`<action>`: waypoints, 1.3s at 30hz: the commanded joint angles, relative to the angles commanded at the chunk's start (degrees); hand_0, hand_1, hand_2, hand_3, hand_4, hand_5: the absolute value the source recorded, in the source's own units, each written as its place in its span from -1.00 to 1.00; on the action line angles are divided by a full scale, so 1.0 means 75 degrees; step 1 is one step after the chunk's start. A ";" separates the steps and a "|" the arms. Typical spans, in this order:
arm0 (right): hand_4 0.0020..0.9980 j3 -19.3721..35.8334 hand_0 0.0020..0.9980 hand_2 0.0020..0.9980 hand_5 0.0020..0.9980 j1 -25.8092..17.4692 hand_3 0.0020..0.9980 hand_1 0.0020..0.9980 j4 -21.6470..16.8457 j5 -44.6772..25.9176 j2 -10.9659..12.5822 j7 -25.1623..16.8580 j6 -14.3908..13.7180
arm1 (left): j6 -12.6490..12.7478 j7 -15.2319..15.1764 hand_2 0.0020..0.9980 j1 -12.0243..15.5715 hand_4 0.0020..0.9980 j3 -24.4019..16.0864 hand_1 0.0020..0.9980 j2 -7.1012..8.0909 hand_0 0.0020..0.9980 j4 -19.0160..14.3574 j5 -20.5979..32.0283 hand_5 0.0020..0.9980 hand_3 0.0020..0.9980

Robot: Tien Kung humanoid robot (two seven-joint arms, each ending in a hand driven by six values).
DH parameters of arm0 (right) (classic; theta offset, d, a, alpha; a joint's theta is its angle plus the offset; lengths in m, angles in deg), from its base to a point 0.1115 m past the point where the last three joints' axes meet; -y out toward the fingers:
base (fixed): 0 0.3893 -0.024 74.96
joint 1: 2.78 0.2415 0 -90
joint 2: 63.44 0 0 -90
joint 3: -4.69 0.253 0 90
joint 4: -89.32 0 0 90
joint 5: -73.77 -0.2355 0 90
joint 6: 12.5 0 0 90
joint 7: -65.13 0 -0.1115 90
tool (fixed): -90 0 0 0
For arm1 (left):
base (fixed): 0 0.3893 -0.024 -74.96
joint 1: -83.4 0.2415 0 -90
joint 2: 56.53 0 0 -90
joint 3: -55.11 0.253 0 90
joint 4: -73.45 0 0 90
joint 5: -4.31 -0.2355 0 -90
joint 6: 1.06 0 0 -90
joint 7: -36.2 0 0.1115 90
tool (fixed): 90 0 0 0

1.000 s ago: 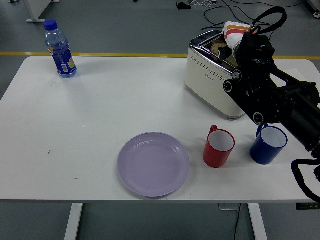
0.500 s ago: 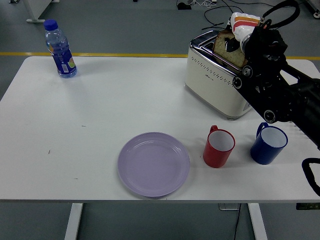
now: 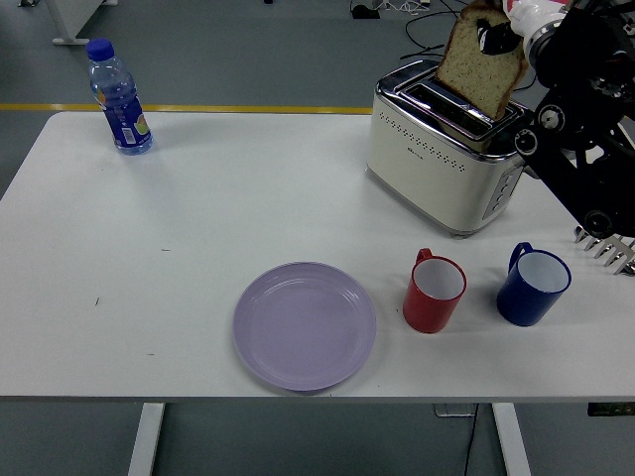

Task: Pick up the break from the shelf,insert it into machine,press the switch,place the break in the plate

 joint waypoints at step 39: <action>-0.14 -0.1388 -0.47 -0.28 -1.00 -0.2006 -0.12 -0.44 -0.4763 -0.6048 0.1176 -0.0123 0.0134 | -0.0068 0.0018 0.19 0.0164 -0.36 -0.0276 0.15 -0.0085 0.30 0.0000 -0.0399 0.91 0.21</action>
